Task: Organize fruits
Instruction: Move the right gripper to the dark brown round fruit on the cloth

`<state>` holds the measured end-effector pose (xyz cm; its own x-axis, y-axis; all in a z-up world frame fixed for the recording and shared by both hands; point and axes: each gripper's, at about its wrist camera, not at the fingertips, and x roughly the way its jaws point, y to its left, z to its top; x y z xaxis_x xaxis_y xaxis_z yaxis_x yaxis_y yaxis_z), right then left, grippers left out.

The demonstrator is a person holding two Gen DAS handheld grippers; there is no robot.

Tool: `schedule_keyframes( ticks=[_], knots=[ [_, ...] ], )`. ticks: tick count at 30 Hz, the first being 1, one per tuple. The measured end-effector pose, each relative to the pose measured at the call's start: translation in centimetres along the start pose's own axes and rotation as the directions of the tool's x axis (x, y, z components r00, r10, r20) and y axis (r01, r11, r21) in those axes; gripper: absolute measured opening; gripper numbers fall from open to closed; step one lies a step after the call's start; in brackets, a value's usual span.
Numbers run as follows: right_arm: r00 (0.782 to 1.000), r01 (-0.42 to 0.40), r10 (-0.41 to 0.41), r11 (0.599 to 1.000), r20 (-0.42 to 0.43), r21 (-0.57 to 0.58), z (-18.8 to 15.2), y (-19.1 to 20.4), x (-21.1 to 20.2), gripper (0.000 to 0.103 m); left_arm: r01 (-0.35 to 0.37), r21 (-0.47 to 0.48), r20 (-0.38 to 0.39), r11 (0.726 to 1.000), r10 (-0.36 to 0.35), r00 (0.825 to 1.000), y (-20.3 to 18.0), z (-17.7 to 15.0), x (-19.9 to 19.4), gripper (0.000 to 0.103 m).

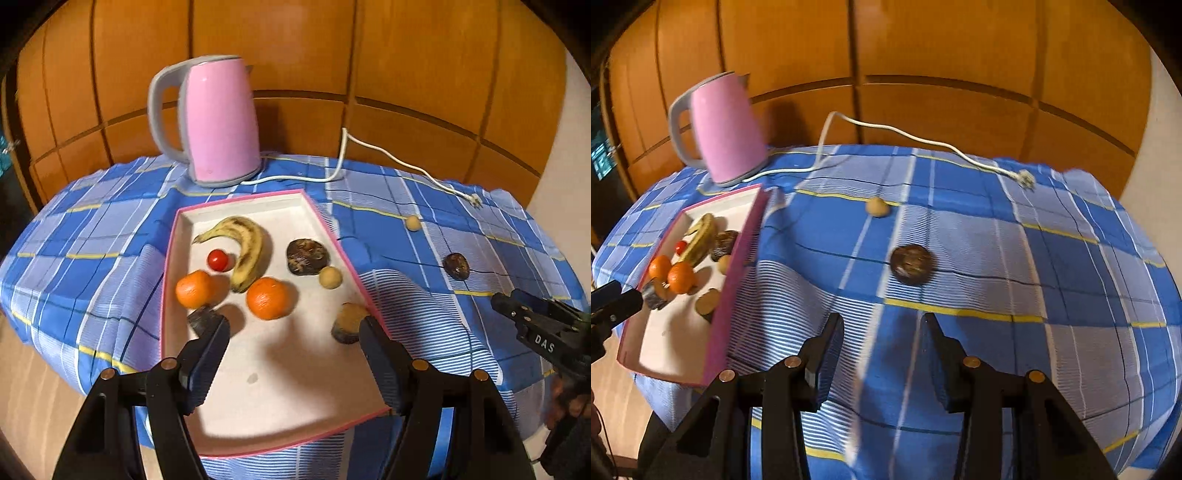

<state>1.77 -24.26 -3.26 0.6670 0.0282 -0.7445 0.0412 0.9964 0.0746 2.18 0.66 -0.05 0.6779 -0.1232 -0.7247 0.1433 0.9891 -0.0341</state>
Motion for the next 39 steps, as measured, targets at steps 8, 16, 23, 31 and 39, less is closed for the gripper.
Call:
schedule_keyframes(
  ticks=[8, 16, 23, 31, 39],
  knots=[
    [1.000, -0.003, 0.005, 0.996, -0.023, 0.089, -0.2, -2.0, 0.5, 0.044, 0.019, 0.019, 0.012, 1.000, -0.019, 1.000, -1.4, 0.7, 0.3, 0.073],
    [0.999, 0.022, -0.019, 0.995, -0.032, 0.099, -0.8, -2.9, 0.6, 0.044, 0.066, 0.046, -0.006, 0.997, -0.066, 0.998, -2.3, 0.4, 0.6, 0.073],
    [0.998, 0.039, -0.033, 0.994, -0.058, 0.105, -1.3, -3.4, 1.2, 0.044, 0.151, 0.033, -0.046, 0.988, -0.149, 0.988, -2.8, -0.8, 0.8, 0.073],
    [0.996, 0.048, -0.040, 0.993, -0.074, 0.105, -1.7, -3.6, 1.7, 0.044, 0.188, 0.028, -0.076, 0.982, -0.186, 0.980, -3.4, -1.7, 1.1, 0.073],
    [0.997, 0.049, -0.043, 0.993, -0.061, 0.110, -1.7, -4.1, 1.5, 0.044, 0.173, 0.005, -0.088, 0.985, -0.172, 0.981, -2.9, -1.8, 1.3, 0.068]
  ],
)
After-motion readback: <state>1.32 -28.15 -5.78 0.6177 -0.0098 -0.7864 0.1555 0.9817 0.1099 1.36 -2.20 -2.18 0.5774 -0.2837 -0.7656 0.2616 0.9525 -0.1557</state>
